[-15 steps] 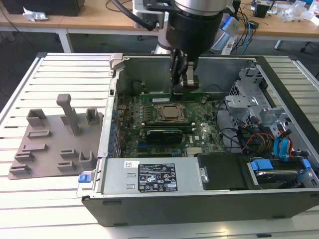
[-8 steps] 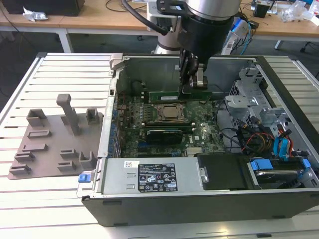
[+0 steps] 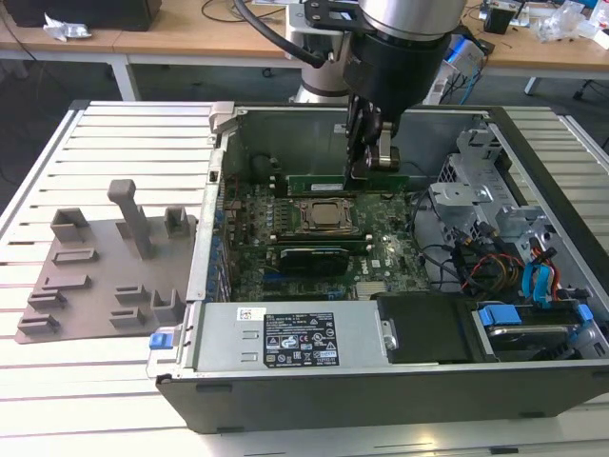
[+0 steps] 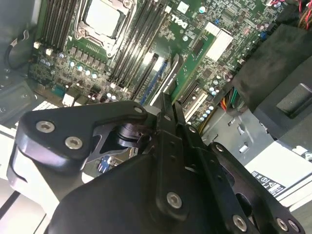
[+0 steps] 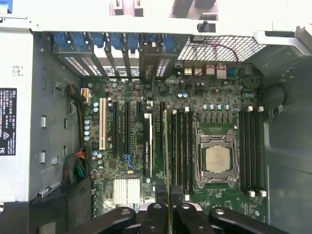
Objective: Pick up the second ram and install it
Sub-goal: 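Insert the second ram into the second slot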
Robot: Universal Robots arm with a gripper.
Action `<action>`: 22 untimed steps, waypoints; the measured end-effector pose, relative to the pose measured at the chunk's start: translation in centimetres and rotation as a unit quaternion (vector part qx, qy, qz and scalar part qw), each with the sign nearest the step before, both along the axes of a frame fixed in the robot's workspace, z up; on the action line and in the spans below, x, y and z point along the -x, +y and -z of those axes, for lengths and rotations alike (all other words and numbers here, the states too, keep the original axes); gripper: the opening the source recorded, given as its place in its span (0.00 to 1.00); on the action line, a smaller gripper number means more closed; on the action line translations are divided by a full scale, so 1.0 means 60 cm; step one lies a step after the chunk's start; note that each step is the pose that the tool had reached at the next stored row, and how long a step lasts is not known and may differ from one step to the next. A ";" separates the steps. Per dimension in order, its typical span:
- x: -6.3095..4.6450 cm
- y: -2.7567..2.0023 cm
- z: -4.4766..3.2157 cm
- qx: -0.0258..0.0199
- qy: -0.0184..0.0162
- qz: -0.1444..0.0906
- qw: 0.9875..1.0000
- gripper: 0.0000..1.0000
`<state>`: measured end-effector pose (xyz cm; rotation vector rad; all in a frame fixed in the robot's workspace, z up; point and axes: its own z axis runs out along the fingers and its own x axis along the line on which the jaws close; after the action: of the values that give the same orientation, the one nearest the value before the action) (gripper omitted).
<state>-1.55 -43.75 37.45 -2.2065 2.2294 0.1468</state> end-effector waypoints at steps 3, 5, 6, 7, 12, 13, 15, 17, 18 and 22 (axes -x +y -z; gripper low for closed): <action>-0.001 0.0002 0.002 0.000 0.000 0.000 1.000 0.14; -0.002 0.0001 0.006 0.000 0.000 0.000 1.000 0.14; -0.004 0.0002 0.010 0.000 0.001 0.000 1.000 0.14; -0.005 0.0004 0.015 0.000 0.001 0.000 1.000 0.14; -0.010 0.0017 0.041 0.000 0.001 0.000 1.000 0.14; -0.011 0.0019 0.045 0.000 0.002 0.000 1.000 0.14; -0.013 0.0026 0.055 0.000 0.002 0.000 1.000 0.14; -0.014 0.0032 0.063 0.000 0.002 0.000 1.000 0.14; -0.014 0.0036 0.066 0.000 0.003 0.000 1.000 0.14; -0.016 0.0052 0.077 0.000 0.003 0.000 1.000 0.14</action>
<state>-0.60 -43.44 32.82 -2.2087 2.2323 0.1534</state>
